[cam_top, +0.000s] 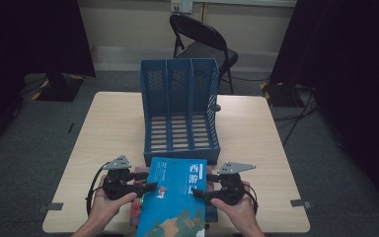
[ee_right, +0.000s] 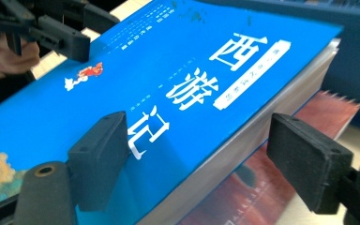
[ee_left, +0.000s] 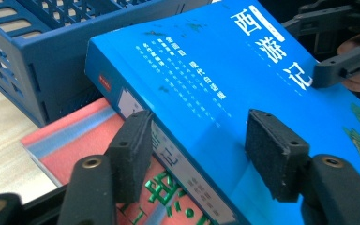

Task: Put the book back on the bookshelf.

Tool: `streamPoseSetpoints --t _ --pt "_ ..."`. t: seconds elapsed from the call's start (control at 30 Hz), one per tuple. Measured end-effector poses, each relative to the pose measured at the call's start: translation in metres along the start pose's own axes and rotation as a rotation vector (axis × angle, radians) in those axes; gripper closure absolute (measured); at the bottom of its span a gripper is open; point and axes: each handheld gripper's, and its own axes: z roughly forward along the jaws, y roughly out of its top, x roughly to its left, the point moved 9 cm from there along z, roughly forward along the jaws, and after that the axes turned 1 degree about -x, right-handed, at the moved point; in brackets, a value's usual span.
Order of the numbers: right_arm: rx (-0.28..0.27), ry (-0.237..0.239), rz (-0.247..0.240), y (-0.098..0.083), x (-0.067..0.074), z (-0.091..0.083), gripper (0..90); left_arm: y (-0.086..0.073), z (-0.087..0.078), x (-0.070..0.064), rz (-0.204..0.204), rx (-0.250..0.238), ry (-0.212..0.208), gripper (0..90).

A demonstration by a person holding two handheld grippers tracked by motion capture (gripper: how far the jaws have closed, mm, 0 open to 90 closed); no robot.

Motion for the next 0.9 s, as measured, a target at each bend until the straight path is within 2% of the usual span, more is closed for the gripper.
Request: streamPoseSetpoints --t 0.07,0.2,0.3,0.37,0.43,0.53,0.63,0.73,0.8,0.9 --pt "0.005 0.006 0.003 0.0 0.0 0.0 20.5 -0.001 -0.001 0.0 -0.004 0.003 -0.008 42.8" --pt "0.024 0.004 -0.024 0.003 0.0 0.001 20.6 -0.001 -0.001 0.001 -0.002 0.003 -0.008 41.9" --pt "-0.006 0.01 -0.04 0.008 -0.004 0.004 26.5 0.0 -0.002 0.003 -0.011 0.007 0.014 41.2" --pt "-0.024 0.018 -0.031 0.011 -0.007 0.007 27.3 0.001 -0.002 0.004 -0.008 0.011 0.025 40.2" --pt "-0.02 0.008 -0.039 0.011 -0.006 0.007 27.6 0.0 -0.002 0.005 -0.007 0.002 0.014 40.0" --pt "-0.022 0.007 -0.017 0.01 -0.006 0.007 27.8 -0.001 -0.002 0.006 -0.024 -0.008 -0.002 40.1" --pt "-0.025 0.006 0.006 0.009 -0.006 0.007 27.8 -0.001 -0.002 0.006 -0.021 -0.011 0.003 40.3" --pt "-0.034 0.008 0.021 0.008 -0.006 0.009 23.5 -0.001 -0.002 0.006 -0.024 -0.023 -0.002 40.2" --pt "-0.034 0.003 0.009 0.007 -0.004 0.011 19.7 -0.001 -0.002 0.007 -0.025 -0.021 0.0 40.1" --pt "-0.027 0.0 0.01 0.008 -0.003 0.011 21.4 -0.001 -0.002 0.007 -0.02 -0.017 0.001 39.9"
